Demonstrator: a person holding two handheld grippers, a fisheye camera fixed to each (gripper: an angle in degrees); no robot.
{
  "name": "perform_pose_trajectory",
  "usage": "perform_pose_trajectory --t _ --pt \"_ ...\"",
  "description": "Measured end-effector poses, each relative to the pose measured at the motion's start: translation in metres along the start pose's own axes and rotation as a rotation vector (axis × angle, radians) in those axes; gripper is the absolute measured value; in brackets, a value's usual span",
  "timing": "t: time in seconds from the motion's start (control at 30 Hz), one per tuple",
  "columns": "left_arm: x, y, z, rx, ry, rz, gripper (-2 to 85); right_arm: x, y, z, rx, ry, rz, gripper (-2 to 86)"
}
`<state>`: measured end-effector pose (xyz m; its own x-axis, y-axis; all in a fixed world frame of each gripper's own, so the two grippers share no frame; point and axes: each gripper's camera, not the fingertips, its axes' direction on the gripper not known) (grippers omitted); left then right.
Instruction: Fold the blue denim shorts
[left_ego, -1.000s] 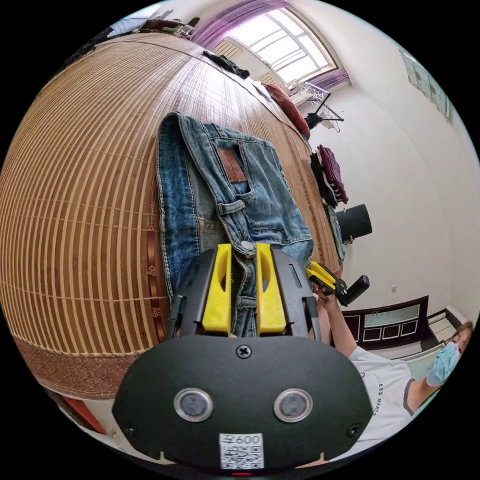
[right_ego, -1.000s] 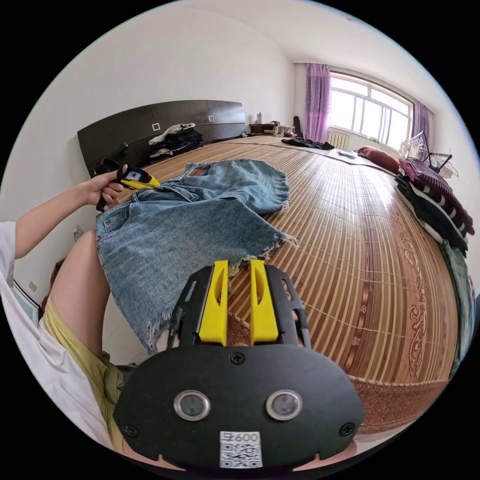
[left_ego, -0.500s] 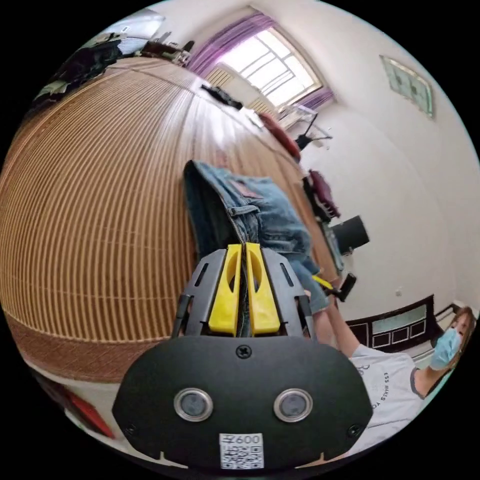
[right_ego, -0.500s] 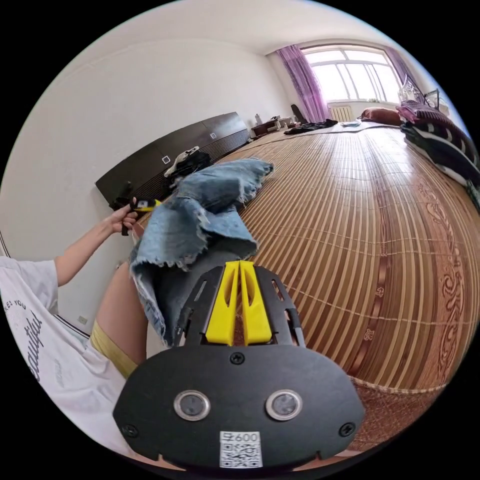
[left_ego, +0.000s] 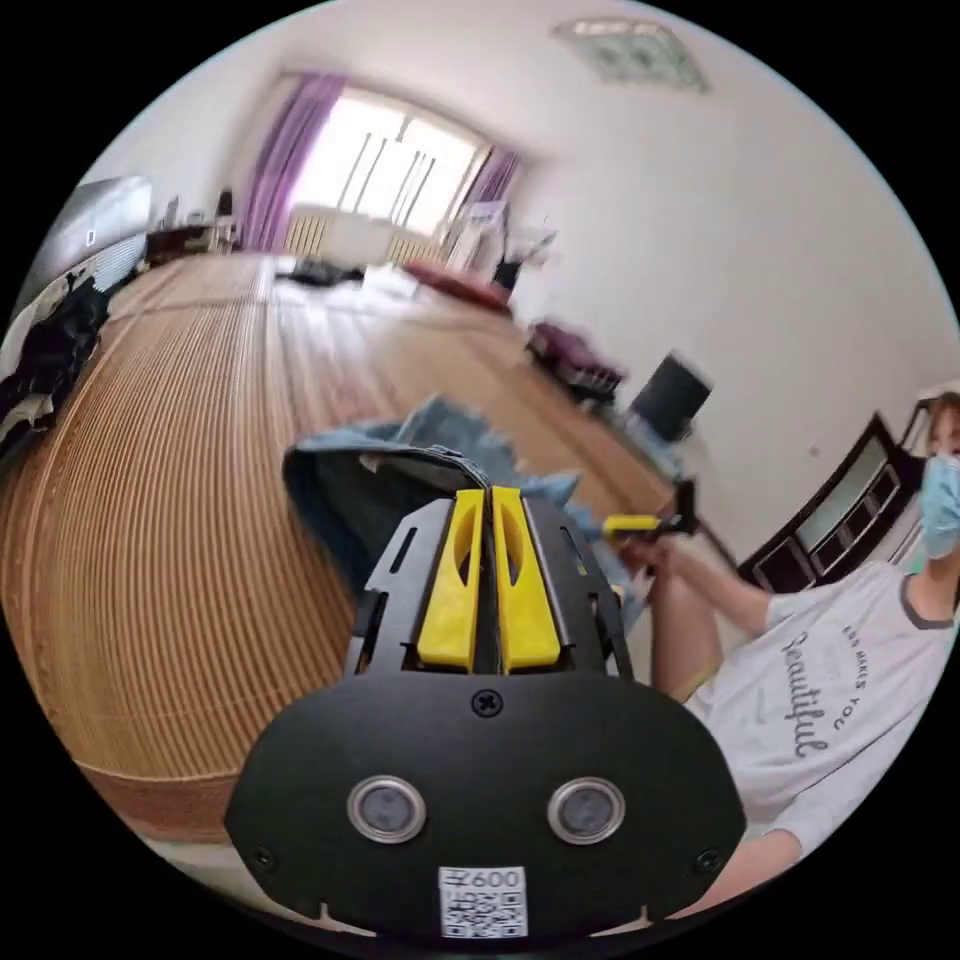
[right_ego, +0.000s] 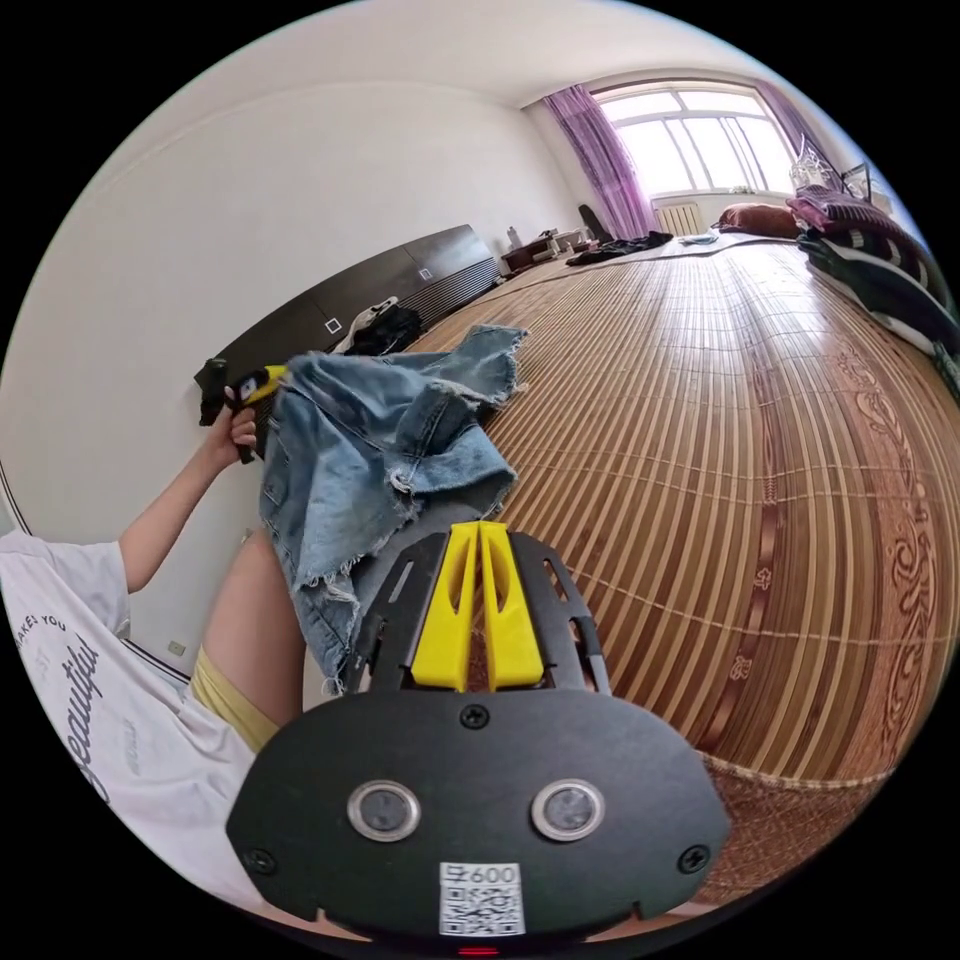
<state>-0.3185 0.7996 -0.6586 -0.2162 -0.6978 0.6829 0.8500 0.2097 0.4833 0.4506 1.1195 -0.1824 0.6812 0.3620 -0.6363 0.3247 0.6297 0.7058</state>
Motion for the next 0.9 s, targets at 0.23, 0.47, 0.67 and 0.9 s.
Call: perform_pose_trajectory --t 0.23,0.47,0.67,0.9 --pt "-0.049 0.074 0.083 -0.438 -0.503 -0.142 2.2 -0.018 -0.015 -0.011 0.000 -0.012 0.013 -0.9" --pt "-0.040 0.070 0.041 -0.308 -0.513 -0.169 3.1 -0.045 -0.033 -0.019 0.002 -0.012 0.017 -0.8" --pt "-0.003 0.069 0.040 -0.212 -0.290 -0.073 1.8 -0.079 -0.071 -0.022 -0.045 0.041 0.086 0.8" --pt "-0.032 0.117 0.119 -0.417 -0.334 -0.068 0.6 -0.163 -0.213 0.003 -0.130 0.147 -0.067 8.0"
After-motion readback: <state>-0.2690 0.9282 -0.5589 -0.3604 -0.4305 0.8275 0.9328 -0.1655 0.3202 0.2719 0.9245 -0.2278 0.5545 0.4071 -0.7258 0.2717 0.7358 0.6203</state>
